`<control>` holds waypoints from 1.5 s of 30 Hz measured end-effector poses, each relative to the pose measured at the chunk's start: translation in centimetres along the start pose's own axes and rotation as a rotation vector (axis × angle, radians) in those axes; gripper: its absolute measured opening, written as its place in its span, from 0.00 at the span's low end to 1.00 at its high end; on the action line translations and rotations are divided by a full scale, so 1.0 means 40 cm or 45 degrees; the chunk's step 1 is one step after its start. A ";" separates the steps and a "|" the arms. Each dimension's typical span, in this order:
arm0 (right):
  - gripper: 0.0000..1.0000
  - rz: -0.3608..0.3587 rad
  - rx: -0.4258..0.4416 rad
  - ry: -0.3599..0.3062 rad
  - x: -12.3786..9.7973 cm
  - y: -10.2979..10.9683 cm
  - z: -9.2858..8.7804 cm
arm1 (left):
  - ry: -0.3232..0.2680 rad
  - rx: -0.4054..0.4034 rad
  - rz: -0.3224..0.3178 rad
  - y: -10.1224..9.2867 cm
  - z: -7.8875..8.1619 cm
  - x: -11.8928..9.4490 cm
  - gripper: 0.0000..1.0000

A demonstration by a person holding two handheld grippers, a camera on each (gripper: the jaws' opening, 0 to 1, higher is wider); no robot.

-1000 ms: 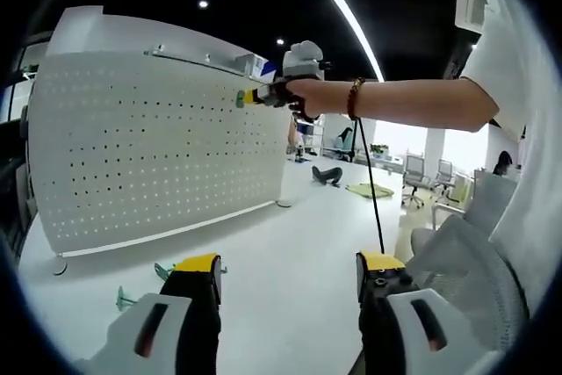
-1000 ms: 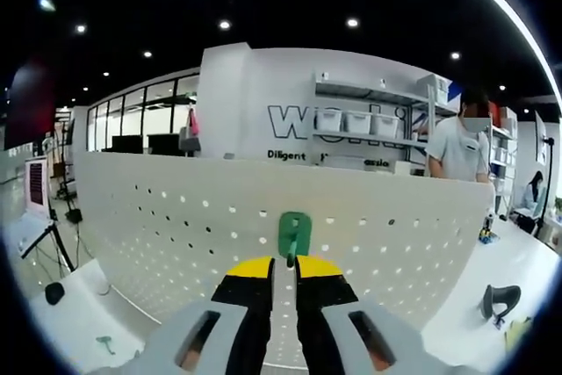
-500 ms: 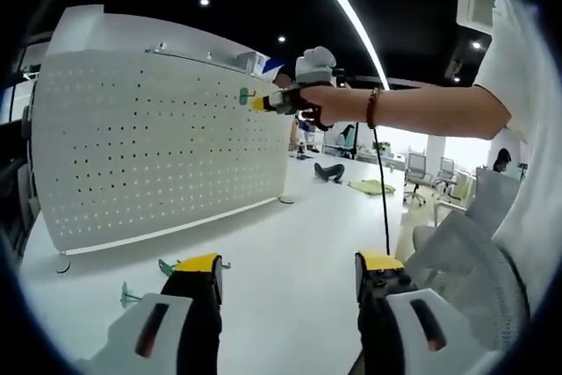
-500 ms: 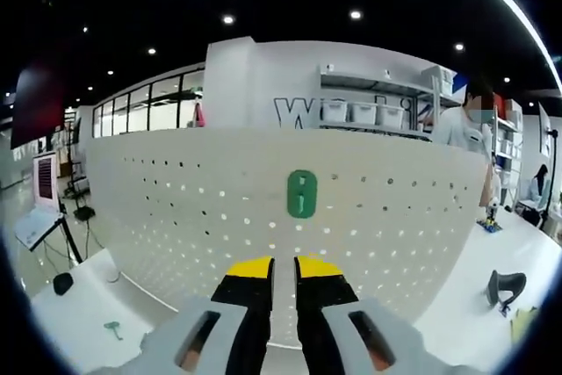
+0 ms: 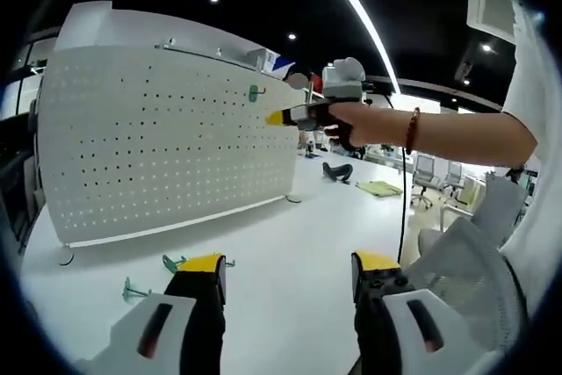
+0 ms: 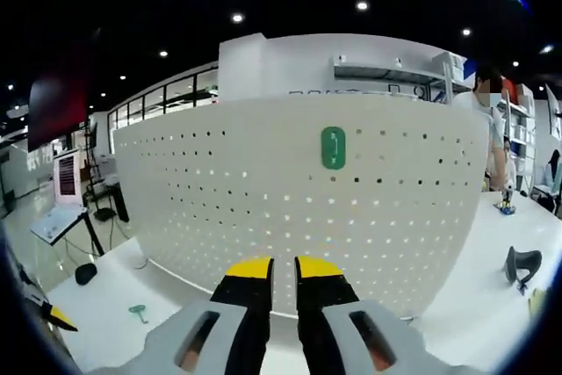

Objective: Insert the hook assembly into the mounting plate slot until the hook locks in place.

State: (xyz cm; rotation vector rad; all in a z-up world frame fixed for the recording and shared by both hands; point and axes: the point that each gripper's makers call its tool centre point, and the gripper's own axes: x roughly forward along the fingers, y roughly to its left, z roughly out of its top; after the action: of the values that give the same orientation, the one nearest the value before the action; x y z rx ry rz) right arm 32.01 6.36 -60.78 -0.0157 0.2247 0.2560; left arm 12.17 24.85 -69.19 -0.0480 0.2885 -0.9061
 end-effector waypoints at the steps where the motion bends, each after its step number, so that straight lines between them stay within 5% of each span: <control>1: 0.09 0.010 0.013 0.001 -0.005 0.009 -0.008 | 0.010 0.007 -0.007 -0.002 -0.002 0.004 0.59; 27: 0.15 0.173 0.034 0.066 -0.081 0.109 -0.150 | 0.123 0.026 0.057 0.079 -0.022 0.088 0.53; 45: 0.22 0.252 0.002 0.102 -0.136 0.166 -0.225 | 0.241 0.053 0.120 0.145 -0.070 0.141 0.50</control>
State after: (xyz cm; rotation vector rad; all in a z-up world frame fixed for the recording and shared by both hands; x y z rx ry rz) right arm 23.24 11.02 -68.26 -0.0020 0.3069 0.4525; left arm 19.17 24.24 -74.12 0.0899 0.4441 -0.8240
